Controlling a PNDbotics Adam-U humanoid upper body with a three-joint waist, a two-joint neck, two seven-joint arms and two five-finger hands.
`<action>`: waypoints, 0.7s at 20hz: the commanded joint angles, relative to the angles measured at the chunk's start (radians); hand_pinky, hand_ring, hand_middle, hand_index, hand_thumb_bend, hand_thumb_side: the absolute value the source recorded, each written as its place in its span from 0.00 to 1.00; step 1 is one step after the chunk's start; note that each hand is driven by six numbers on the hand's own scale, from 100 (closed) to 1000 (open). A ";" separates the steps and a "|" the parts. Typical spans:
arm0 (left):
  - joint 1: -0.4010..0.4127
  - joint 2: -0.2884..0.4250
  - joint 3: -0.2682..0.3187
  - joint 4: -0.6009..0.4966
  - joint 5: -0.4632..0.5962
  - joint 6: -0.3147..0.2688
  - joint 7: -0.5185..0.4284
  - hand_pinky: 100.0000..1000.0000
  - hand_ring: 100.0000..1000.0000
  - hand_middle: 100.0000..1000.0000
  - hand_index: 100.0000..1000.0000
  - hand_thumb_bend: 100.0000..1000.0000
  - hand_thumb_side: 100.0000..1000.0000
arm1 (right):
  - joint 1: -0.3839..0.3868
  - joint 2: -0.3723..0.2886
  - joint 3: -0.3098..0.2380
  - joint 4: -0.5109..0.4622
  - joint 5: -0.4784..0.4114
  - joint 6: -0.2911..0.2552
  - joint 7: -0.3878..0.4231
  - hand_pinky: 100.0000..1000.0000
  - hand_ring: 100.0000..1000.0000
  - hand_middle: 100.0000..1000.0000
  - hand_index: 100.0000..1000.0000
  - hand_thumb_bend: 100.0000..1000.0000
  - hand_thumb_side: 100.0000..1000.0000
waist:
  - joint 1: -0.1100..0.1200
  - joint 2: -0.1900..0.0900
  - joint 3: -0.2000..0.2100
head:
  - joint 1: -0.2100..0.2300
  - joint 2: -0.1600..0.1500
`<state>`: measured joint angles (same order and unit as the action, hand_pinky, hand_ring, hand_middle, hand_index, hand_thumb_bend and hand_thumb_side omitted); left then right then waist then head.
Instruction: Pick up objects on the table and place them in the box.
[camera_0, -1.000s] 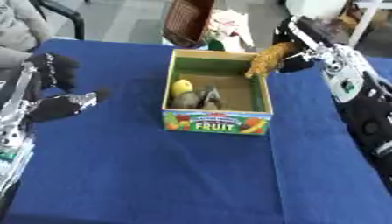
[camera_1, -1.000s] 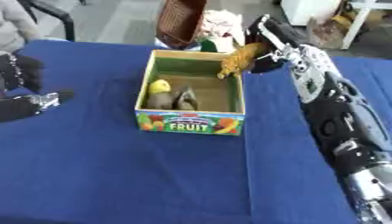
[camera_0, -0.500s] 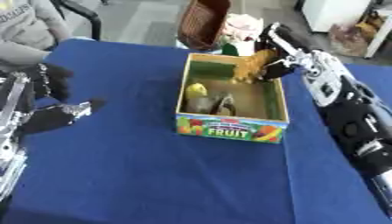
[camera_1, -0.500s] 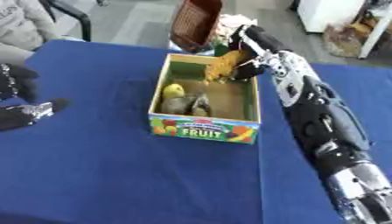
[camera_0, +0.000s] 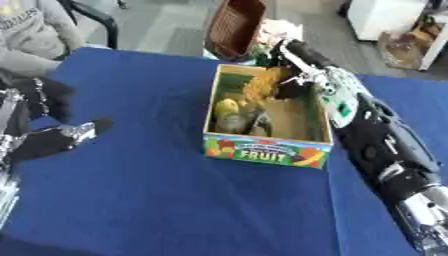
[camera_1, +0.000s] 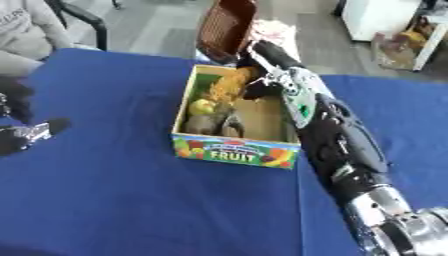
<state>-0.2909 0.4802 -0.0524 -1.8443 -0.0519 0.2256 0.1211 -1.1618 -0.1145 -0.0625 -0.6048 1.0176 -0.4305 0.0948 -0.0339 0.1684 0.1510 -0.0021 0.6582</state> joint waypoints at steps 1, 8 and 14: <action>-0.016 0.008 0.005 -0.019 0.004 -0.001 -0.001 0.40 0.39 0.36 0.55 0.81 0.10 | -0.016 -0.001 -0.006 -0.006 0.007 0.005 0.003 0.00 0.18 0.12 0.30 0.23 0.00 | 0.009 -0.012 0.002 | -0.004 -0.010; -0.011 0.006 0.006 -0.018 0.003 -0.001 -0.001 0.40 0.39 0.36 0.54 0.81 0.10 | -0.006 0.003 -0.004 0.006 0.017 0.008 0.017 0.00 0.20 0.15 0.33 0.23 0.00 | 0.012 -0.011 0.001 | -0.007 -0.006; -0.008 0.006 0.007 -0.017 0.001 -0.001 -0.002 0.40 0.39 0.36 0.54 0.81 0.10 | -0.001 -0.002 -0.003 0.029 0.035 0.016 0.059 0.00 0.24 0.22 0.39 0.23 0.00 | 0.014 -0.011 -0.002 | -0.009 -0.006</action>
<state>-0.2906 0.4744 -0.0524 -1.8465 -0.0519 0.2257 0.1203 -1.1520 -0.1093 -0.0675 -0.5811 1.0378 -0.4151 0.1411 -0.0269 0.1700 0.1487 -0.0082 0.6582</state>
